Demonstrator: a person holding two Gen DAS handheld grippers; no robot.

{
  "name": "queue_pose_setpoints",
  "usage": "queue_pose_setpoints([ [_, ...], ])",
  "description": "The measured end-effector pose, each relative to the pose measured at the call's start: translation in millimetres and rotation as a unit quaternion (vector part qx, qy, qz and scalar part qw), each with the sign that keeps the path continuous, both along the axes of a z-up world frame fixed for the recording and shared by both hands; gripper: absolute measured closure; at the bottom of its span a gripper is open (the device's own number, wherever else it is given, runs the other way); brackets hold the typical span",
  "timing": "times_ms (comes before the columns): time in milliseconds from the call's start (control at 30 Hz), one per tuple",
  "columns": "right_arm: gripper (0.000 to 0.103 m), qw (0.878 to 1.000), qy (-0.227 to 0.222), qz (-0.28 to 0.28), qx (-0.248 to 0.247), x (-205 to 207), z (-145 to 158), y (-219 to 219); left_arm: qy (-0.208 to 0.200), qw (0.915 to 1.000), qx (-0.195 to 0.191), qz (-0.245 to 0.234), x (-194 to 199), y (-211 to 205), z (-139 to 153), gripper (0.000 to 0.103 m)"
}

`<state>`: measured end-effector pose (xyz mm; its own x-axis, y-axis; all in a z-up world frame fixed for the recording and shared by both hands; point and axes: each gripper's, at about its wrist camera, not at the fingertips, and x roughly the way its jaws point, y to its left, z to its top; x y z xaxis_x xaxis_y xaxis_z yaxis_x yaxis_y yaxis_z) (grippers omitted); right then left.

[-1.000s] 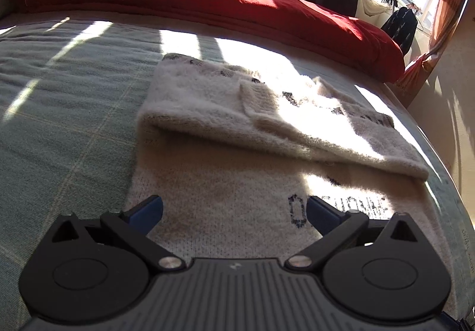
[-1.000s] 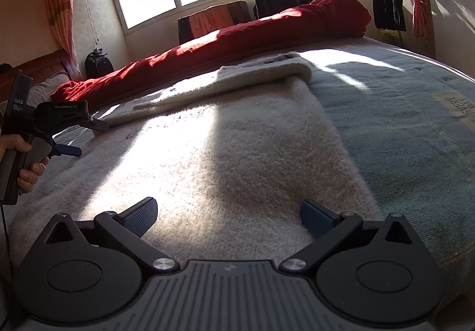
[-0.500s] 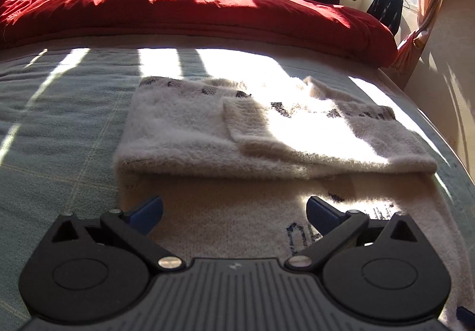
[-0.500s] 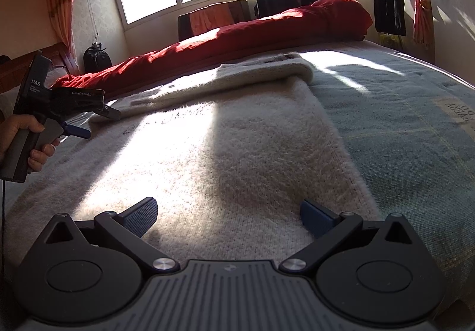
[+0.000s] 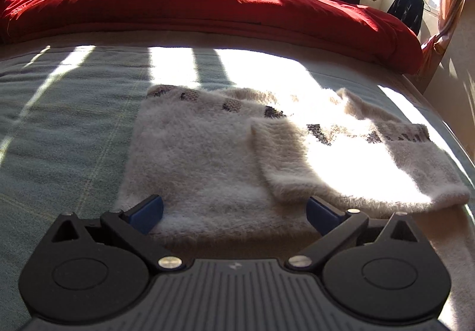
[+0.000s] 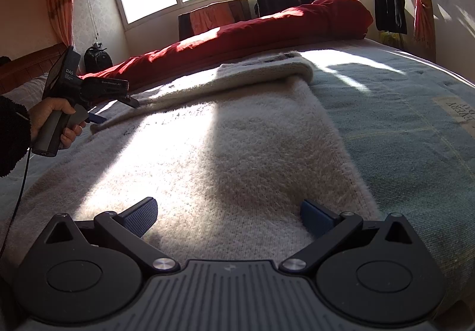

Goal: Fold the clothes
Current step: 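Lower the open left tool toward the folded sweater's hem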

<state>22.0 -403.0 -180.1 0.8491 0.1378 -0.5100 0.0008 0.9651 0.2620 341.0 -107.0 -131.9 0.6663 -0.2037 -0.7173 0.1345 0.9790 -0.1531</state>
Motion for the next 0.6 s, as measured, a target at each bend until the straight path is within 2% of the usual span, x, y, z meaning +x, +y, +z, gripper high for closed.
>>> queue_pose_setpoints([
  [33,0.000,1.000,0.000,0.000,0.000,0,0,0,-0.008,0.9999,-0.002,-0.006,-3,-3,7,0.001],
  [100,0.000,1.000,0.000,-0.001,-0.001,0,0,0,-0.021,0.9990,-0.031,-0.025,-7,-11,21,0.001],
  [200,0.000,1.000,0.000,-0.001,-0.002,1,0,0,-0.012,0.9931,-0.099,-0.061,-2,-36,35,0.001],
  [300,0.000,1.000,0.000,0.000,0.003,1,0,-1,0.013,0.9798,-0.168,-0.108,8,-76,37,0.001],
  [367,0.000,1.000,0.000,0.001,0.007,1,1,-3,0.036,0.9711,-0.195,-0.132,15,-107,31,0.001],
  [467,0.000,1.000,0.000,0.003,0.018,2,1,-6,0.059,0.9665,-0.200,-0.149,25,-145,19,0.001],
  [600,0.000,1.000,0.000,0.007,0.028,1,1,-9,0.071,0.9719,-0.180,-0.134,29,-157,-1,0.001],
])
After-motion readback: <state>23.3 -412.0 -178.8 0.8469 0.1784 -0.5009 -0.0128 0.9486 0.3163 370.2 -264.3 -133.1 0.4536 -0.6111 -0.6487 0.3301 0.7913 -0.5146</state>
